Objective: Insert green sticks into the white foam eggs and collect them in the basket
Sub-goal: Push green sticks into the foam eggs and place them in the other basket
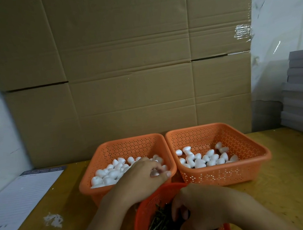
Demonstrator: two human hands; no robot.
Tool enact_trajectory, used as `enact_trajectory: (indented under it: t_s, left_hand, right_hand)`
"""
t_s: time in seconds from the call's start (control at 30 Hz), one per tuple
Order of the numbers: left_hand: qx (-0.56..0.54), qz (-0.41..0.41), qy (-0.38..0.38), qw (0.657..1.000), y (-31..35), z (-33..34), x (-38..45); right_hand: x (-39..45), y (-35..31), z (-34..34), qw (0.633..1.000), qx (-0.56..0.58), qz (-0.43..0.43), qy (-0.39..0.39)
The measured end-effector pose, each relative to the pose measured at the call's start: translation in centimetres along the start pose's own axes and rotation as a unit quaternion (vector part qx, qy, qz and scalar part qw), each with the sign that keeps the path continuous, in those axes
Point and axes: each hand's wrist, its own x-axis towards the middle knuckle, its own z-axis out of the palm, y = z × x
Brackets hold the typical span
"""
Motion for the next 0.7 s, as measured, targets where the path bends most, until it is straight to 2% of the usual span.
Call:
enact_trajectory:
  t_s: [0.2,0.33,0.5,0.7]
  left_hand:
    - [-0.039,-0.002,0.018,0.999,0.0,-0.4,-0.3]
    - [-0.128,-0.009,0.047,0.991,0.2,-0.4,-0.1]
    - [-0.183,-0.015,0.077,0.980,0.3,-0.5,-0.1]
    - [-0.289,0.036,0.159,0.943,0.5,-1.7,-0.1]
  right_hand:
    - [-0.1,-0.1,-0.1,1.000,0.002,-0.002,0.000]
    - [-0.1,-0.2,-0.1,1.000,-0.004,0.002,0.010]
    - [-0.2,-0.5,-0.1,1.000,-0.001,-0.001,0.011]
    - [-0.3,-0.7,-0.2,1.000,-0.008,-0.019,0.019]
